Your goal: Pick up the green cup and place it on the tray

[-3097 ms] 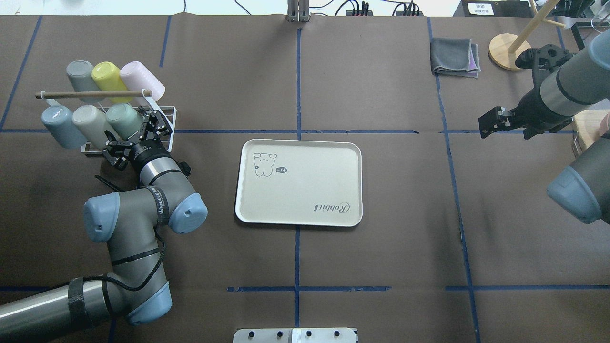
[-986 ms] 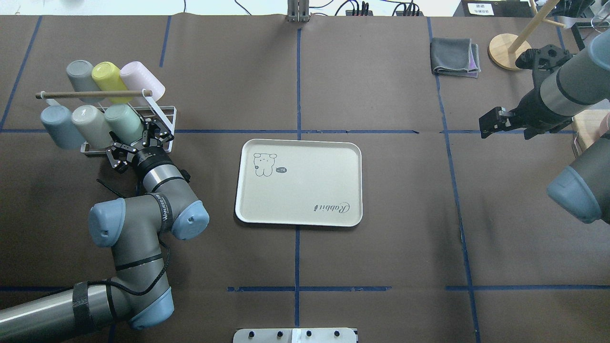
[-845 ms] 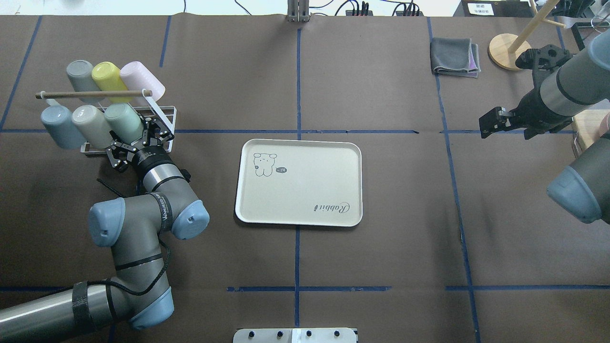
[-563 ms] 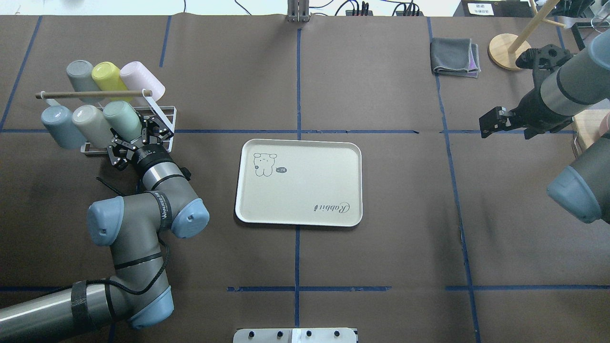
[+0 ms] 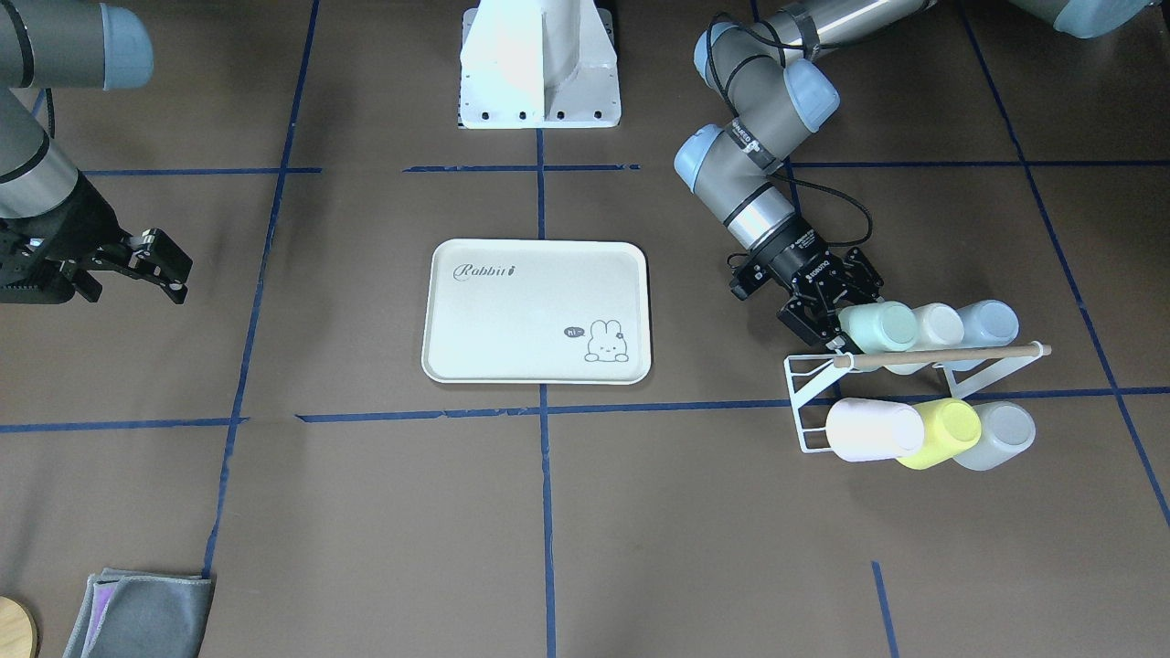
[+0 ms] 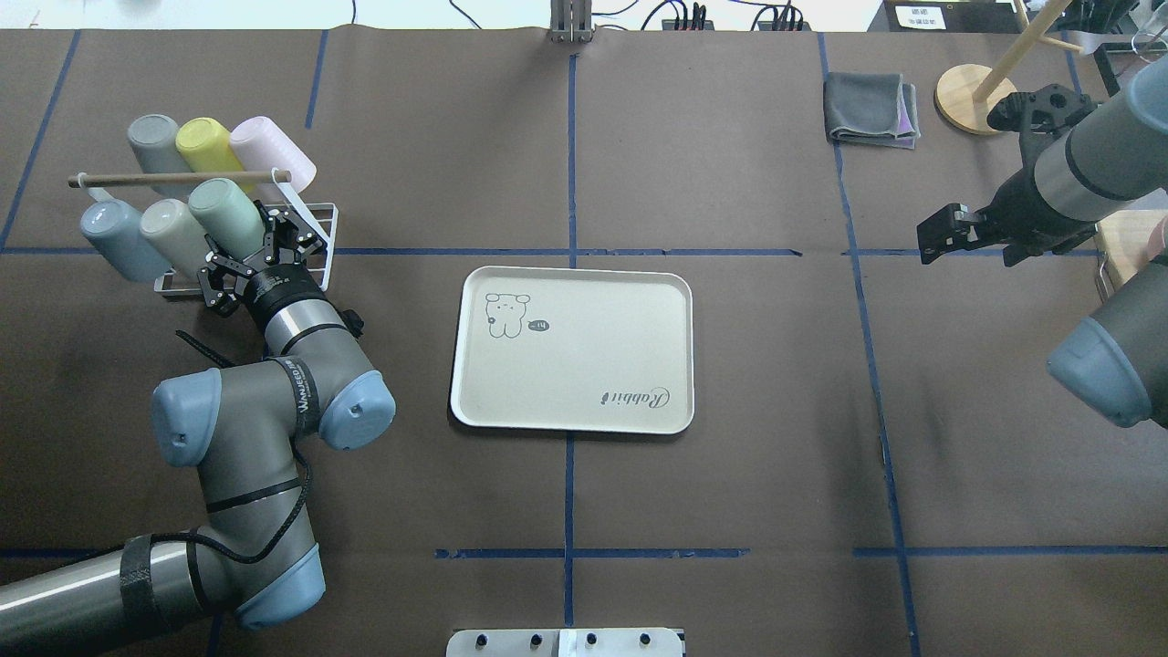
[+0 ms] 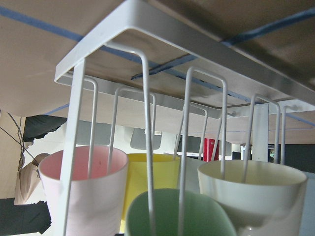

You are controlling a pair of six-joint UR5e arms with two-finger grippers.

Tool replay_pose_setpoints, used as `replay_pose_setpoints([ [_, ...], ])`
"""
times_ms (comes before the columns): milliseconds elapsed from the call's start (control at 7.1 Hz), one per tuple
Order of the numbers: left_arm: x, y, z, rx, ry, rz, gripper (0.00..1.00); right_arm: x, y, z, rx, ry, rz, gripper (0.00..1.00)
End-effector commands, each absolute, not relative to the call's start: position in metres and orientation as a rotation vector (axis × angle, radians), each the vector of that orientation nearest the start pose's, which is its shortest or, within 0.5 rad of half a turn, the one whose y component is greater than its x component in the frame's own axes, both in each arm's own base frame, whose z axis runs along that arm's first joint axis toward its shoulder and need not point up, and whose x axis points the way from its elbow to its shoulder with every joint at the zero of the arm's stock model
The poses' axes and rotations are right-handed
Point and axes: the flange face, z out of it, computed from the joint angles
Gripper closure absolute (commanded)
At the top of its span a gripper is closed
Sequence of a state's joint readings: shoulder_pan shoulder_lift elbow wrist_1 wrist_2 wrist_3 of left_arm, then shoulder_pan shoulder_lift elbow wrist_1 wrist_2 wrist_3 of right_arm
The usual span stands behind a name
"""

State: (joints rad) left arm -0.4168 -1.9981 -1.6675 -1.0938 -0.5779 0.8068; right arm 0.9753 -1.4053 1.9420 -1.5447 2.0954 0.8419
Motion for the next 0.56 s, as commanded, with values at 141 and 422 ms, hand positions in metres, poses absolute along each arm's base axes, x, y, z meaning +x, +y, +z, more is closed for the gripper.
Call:
replay_pose_setpoints([
  [141, 0.475, -0.449, 0.401, 0.253, -1.137, 1.744, 0.48, -0.232, -0.492, 0.401, 0.076, -0.745, 0.09, 0.0],
  [422, 0.469, -0.447, 0.391, 0.266, -1.14, 1.736, 0.48, -0.232, -0.492, 0.401, 0.075, -0.745, 0.091, 0.0],
])
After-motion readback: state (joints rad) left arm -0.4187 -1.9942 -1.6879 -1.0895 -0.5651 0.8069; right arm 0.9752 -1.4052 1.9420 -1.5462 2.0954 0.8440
